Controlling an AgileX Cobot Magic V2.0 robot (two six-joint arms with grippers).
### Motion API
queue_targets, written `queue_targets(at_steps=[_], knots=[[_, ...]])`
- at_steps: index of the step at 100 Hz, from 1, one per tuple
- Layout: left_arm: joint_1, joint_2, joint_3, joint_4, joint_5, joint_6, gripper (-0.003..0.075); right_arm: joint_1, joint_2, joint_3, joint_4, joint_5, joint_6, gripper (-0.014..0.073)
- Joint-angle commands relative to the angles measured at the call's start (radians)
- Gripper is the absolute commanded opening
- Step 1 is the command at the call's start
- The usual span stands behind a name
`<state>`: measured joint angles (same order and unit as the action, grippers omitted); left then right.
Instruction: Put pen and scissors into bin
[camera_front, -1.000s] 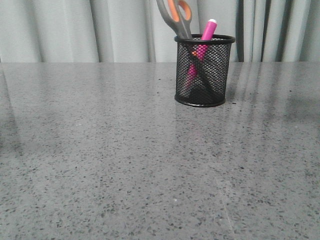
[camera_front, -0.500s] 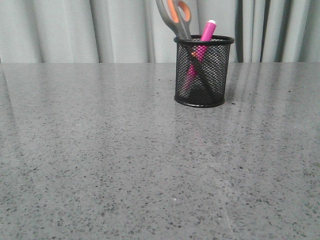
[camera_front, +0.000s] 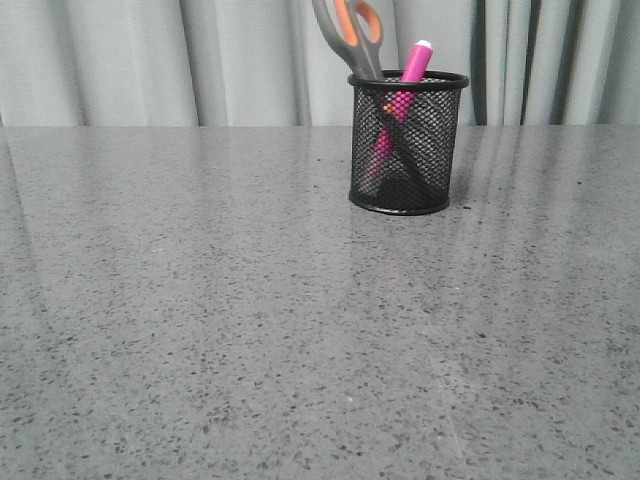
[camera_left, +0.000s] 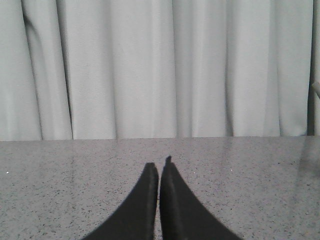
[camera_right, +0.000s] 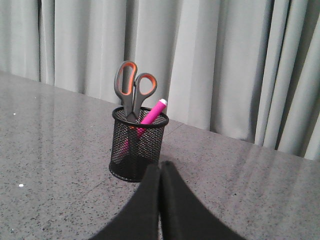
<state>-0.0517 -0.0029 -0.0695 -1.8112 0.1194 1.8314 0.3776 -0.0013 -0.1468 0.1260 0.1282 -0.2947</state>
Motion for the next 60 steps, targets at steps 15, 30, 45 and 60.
queue_targets(at_steps=[15,30,45,60], knots=[[-0.007,-0.016,-0.026,-0.038,0.029,-0.010,-0.0019,-0.006,0.007,-0.024,-0.008,-0.112,-0.010,-0.0064],[-0.007,-0.016,-0.026,-0.038,0.029,-0.010,-0.0019,-0.006,0.007,-0.024,-0.008,-0.108,-0.010,-0.0069],[-0.007,-0.016,-0.026,-0.038,0.029,-0.010,-0.0019,-0.006,0.007,-0.024,-0.008,-0.108,-0.010,-0.0069],[-0.007,-0.016,-0.026,-0.038,0.029,-0.010,-0.0019,-0.006,0.007,-0.024,-0.008,-0.108,-0.010,-0.0069]])
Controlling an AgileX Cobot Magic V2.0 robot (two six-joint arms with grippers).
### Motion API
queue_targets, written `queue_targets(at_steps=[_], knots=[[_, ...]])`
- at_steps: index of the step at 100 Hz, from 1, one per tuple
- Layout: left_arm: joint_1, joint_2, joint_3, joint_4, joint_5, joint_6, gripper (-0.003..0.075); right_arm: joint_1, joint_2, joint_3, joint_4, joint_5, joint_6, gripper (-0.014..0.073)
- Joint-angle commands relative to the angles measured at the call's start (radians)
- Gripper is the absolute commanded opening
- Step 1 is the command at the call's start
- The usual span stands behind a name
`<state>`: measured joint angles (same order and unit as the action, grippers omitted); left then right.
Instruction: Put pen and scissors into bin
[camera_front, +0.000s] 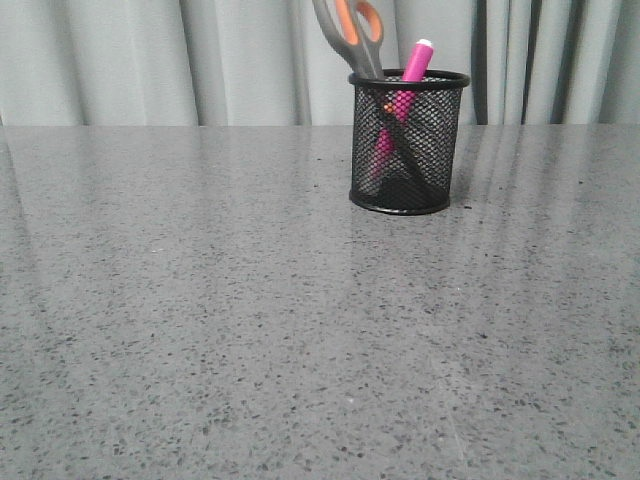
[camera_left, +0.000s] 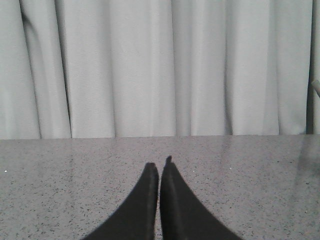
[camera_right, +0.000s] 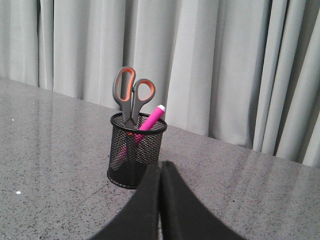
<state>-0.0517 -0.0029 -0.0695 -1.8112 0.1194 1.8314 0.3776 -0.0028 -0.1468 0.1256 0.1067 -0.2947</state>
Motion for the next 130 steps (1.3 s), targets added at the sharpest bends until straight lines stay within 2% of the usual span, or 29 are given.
queue_targets(at_steps=[1,45,55,60,65,70,72,84,91,95,112,130], knots=[[-0.007,-0.016,-0.026,-0.038,0.029,-0.010,-0.0019,-0.006,0.009,-0.024,-0.008,-0.087,-0.010,-0.0069],[-0.007,-0.016,-0.026,-0.038,0.029,-0.010,-0.0019,-0.006,0.009,-0.024,-0.008,-0.087,-0.010,-0.0069],[-0.007,-0.016,-0.026,0.061,0.029,-0.024,-0.0019,-0.006,0.009,-0.024,-0.008,-0.087,-0.010,-0.0069],[-0.007,-0.016,-0.030,0.149,0.004,-0.138,-0.0019,-0.006,0.009,-0.024,-0.008,-0.087,-0.010,-0.0069],[-0.007,-0.015,-0.030,0.309,-0.031,-0.354,-0.0019,-0.006,0.009,-0.024,-0.008,-0.087,-0.010,-0.0069],[-0.007,-0.015,-0.030,0.594,-0.055,-0.660,-0.0019,-0.006,0.009,-0.024,-0.008,-0.087,-0.010,-0.0069],[-0.007,-0.015,-0.030,0.675,-0.059,-0.739,-0.0019,-0.006,0.009,-0.024,-0.008,-0.087,-0.010,-0.0069],[-0.007,-0.015,-0.030,1.404,-0.053,-1.449,-0.0019,-0.006,0.009,-0.024,-0.008,-0.087,-0.010,-0.0069],[-0.007,-0.015,-0.028,1.645,-0.039,-1.705,-0.0019,-0.006,0.009,-0.024,-0.008,-0.087,-0.010,-0.0069],[-0.007,-0.015,-0.024,1.683,-0.029,-1.746,-0.0019,-0.006,0.009,-0.024,-0.008,-0.087,-0.010,-0.0069],[-0.007,-0.015,0.010,1.703,-0.036,-1.746,-0.0019,-0.006,0.009,-0.024,-0.008,-0.087,-0.010,-0.0069],[-0.007,-0.015,0.073,1.749,-0.132,-1.754,-0.0019,-0.006,0.009,-0.024,-0.008,-0.087,-0.010,-0.0069]])
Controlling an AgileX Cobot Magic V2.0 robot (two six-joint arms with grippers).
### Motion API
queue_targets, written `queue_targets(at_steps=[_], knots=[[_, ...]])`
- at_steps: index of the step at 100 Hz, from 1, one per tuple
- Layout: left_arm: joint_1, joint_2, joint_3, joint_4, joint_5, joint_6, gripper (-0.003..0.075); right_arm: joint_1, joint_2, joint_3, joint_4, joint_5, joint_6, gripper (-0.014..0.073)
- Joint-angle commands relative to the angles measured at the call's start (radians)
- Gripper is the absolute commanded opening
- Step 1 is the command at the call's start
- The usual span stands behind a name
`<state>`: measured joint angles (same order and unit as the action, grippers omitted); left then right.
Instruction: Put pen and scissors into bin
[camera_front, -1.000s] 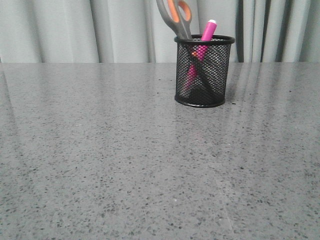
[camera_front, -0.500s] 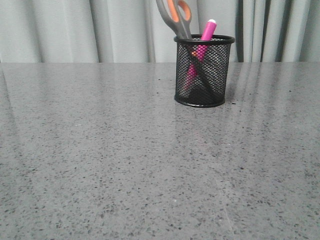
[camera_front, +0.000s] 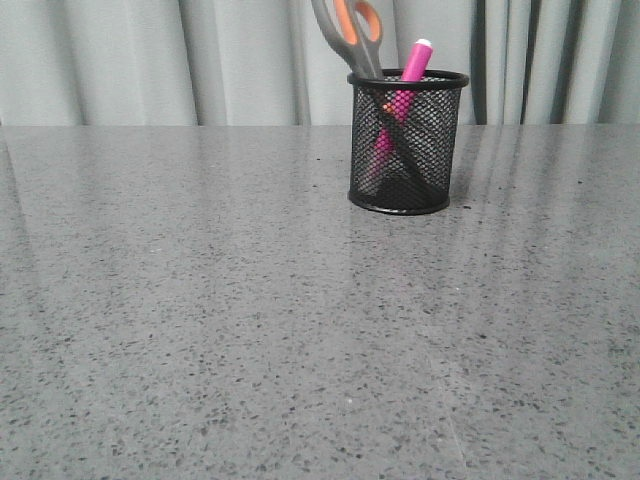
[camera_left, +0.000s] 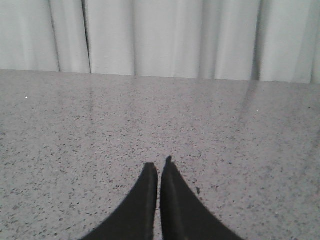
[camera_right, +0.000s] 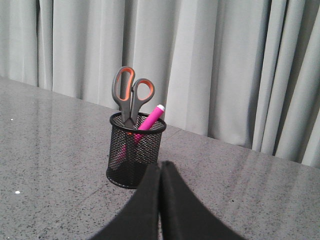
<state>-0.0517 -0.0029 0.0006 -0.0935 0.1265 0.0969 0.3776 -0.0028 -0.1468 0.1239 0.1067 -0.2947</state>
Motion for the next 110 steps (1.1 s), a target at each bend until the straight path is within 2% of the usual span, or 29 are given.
queue_targets(at_steps=[1,16,110], knots=[[-0.007,-0.015,0.007,0.038,-0.146,-0.022,-0.0019,-0.006,0.009,-0.024,-0.006,-0.087,-0.010,-0.0069],[-0.007,-0.015,0.044,0.057,-0.164,-0.029,-0.0019,-0.006,0.009,-0.024,-0.006,-0.087,-0.010,-0.0069],[-0.022,-0.033,0.046,0.038,-0.148,-0.030,-0.0019,-0.006,0.009,-0.024,-0.006,-0.087,-0.010,-0.0069]])
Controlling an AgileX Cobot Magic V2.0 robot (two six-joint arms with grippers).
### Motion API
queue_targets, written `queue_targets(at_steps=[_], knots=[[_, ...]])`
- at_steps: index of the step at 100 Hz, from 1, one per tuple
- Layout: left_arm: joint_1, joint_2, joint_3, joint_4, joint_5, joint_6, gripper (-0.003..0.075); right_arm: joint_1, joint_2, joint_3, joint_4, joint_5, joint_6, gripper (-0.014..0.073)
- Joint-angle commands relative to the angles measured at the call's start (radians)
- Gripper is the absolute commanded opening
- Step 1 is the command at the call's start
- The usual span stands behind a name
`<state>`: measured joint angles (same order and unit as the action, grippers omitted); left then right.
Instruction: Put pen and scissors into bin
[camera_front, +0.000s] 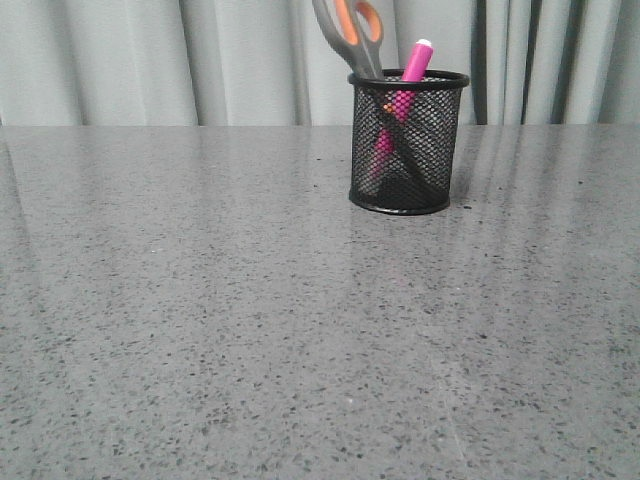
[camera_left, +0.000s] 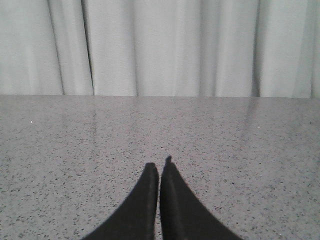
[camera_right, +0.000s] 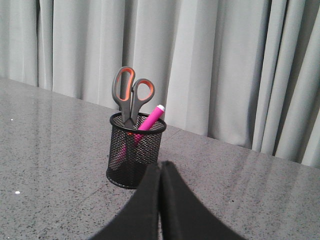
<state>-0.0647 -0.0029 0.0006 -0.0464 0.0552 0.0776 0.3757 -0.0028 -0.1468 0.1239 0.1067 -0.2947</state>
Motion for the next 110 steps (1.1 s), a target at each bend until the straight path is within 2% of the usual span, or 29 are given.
queue_targets(at_steps=[1,44,61,77,110], knots=[[-0.009,-0.033,0.046,-0.010,-0.077,-0.011,-0.0019,-0.004,0.009,-0.024,-0.006,-0.087,-0.010,-0.0069],[-0.009,-0.033,0.046,-0.010,-0.077,-0.011,-0.0019,-0.019,0.009,-0.021,-0.032,-0.084,0.003,-0.0069],[-0.009,-0.033,0.046,-0.010,-0.077,-0.011,-0.0019,-0.168,0.009,0.044,-0.083,-0.082,0.161,-0.0069],[-0.009,-0.033,0.046,-0.010,-0.077,-0.011,-0.0019,-0.298,0.009,0.107,-0.083,-0.082,0.180,-0.0069],[-0.009,-0.033,0.046,-0.010,-0.077,-0.011,-0.0019,-0.354,-0.019,0.171,-0.089,-0.072,0.183,-0.0069]])
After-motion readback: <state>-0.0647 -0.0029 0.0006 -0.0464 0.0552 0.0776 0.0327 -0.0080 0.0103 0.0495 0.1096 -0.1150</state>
